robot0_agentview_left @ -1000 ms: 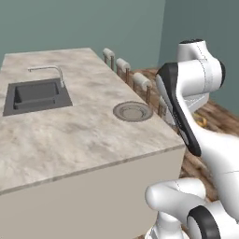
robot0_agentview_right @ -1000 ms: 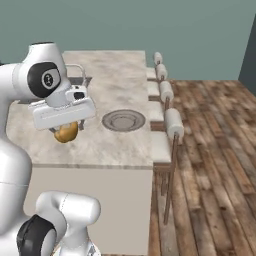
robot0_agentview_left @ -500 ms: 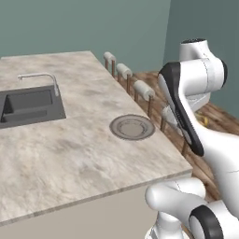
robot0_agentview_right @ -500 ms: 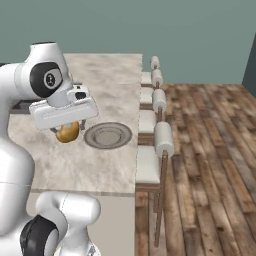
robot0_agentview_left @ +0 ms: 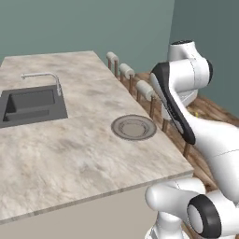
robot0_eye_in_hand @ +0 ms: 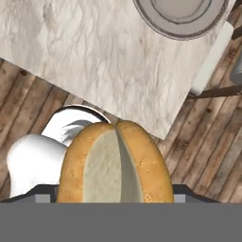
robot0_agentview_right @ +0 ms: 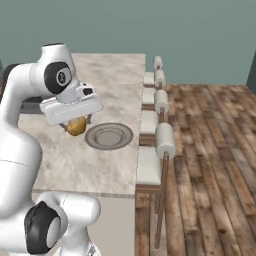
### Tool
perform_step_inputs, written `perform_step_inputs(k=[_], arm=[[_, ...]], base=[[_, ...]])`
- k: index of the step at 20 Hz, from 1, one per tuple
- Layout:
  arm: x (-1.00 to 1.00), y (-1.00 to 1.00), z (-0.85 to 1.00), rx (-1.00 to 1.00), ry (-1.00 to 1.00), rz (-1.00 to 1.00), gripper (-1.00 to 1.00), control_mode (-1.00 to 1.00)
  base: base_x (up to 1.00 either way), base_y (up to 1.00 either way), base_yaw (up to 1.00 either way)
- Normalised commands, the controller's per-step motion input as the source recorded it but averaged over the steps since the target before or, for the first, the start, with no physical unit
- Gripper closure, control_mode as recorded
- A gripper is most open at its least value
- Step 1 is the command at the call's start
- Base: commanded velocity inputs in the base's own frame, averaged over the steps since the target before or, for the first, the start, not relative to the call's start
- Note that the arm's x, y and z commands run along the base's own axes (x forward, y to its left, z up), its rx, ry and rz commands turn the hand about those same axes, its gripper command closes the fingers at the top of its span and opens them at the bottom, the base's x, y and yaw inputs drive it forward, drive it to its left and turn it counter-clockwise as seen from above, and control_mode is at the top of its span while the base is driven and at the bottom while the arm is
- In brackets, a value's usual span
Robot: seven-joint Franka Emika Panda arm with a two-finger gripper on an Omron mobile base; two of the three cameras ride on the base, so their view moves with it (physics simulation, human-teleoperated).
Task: Move the hot dog bun to the plate on the dining table and place the condiment next to that plate. Then navigate to the fridge and take the sausage and place it on the plate as well.
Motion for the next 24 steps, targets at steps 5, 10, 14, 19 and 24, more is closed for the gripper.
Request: perform_step_inputs(k=[5, 10, 14, 19, 24], arm=[[1.0, 0.03, -0.42, 0.01, 0.11, 0.27, 1.0, -1.0], [1.0, 0.08, -0.73, 0.06, 0.1, 0.2, 1.0, -1.0], [0.76, 0.25, -0.69, 0.04, 0.05, 0.05, 1.0, -1.0], [0.63, 0.34, -0.57, 0.03, 0.0, 0.08, 1.0, -1.0], [0.67, 0.08, -0.37, 0.02, -0.04, 0.12, 1.0, -1.0]], base=[[0.0, 0.0, 0.0], [0.0, 0.0, 0.0], [0.0, 0.0, 0.0], [0.0, 0.0, 0.0], [0.0, 0.0, 0.0]])
